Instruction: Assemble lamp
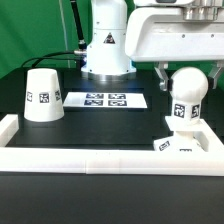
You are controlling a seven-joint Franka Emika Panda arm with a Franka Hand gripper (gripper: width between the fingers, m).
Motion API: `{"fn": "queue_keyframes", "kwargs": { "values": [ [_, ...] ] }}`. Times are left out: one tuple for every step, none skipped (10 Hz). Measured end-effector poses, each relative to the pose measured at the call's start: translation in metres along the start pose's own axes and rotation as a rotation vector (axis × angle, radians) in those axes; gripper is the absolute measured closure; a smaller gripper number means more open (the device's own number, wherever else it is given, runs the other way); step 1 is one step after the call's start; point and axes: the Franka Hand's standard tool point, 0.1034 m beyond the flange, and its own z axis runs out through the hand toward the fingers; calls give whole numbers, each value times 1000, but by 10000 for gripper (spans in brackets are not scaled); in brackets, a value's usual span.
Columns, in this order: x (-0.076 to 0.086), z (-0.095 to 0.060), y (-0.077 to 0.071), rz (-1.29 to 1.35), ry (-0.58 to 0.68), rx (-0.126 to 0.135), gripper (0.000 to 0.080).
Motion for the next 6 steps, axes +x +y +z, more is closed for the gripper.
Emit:
{"fn": "queue_keyframes", "kwargs": {
  "values": [
    [-1, 0, 0, 136, 1, -2, 221],
    [-1, 0, 0, 236, 2, -6, 220],
    [-1, 0, 0, 335, 4, -5, 220],
    [0, 0, 0, 401, 3, -2, 220],
    [0, 0, 0, 459, 4, -2, 220],
    [0, 0, 0, 493, 3, -2, 220]
  ]
}}
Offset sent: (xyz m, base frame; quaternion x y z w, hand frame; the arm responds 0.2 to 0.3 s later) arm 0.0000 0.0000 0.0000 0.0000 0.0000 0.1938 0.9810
